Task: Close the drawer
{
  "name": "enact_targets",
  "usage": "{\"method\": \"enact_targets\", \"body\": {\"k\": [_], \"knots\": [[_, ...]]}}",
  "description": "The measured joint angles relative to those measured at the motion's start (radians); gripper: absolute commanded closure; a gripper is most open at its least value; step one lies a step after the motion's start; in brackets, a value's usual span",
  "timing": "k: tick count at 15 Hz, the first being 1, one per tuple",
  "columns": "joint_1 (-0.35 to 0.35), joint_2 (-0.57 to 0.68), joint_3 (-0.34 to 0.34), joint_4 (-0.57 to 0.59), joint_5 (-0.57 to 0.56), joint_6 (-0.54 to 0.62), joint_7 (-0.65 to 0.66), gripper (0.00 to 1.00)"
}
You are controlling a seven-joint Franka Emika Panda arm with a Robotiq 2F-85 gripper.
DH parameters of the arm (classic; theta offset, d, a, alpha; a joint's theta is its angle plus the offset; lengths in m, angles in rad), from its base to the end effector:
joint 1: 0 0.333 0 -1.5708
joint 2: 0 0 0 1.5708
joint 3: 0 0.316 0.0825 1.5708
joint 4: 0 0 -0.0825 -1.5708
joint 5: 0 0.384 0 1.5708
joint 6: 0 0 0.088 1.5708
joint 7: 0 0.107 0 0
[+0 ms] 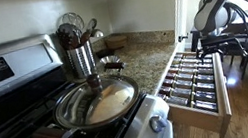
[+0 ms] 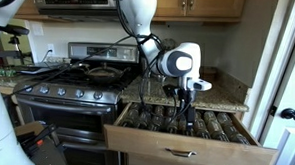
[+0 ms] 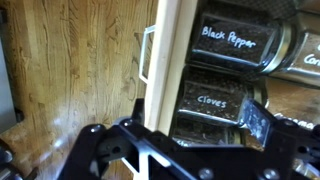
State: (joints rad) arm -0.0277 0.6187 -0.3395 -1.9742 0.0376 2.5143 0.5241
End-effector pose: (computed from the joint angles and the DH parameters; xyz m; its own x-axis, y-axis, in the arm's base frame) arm 0.5668 -0.2154 0.1643 0.6489 -0.7594 0.0480 -0.7543 -0.6336 0.1720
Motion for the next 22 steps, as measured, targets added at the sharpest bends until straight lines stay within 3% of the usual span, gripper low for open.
{"method": "enact_targets", "body": {"k": [7, 15, 22], "knots": [[-0.028, -0.035, -0.034, -0.063, -0.017, -0.020, 0.000, 0.00], [-0.110, -0.015, 0.036, -0.069, 0.065, 0.036, -0.033, 0.00], [-0.119, 0.050, 0.060, -0.051, 0.110, 0.103, -0.036, 0.00]]}}
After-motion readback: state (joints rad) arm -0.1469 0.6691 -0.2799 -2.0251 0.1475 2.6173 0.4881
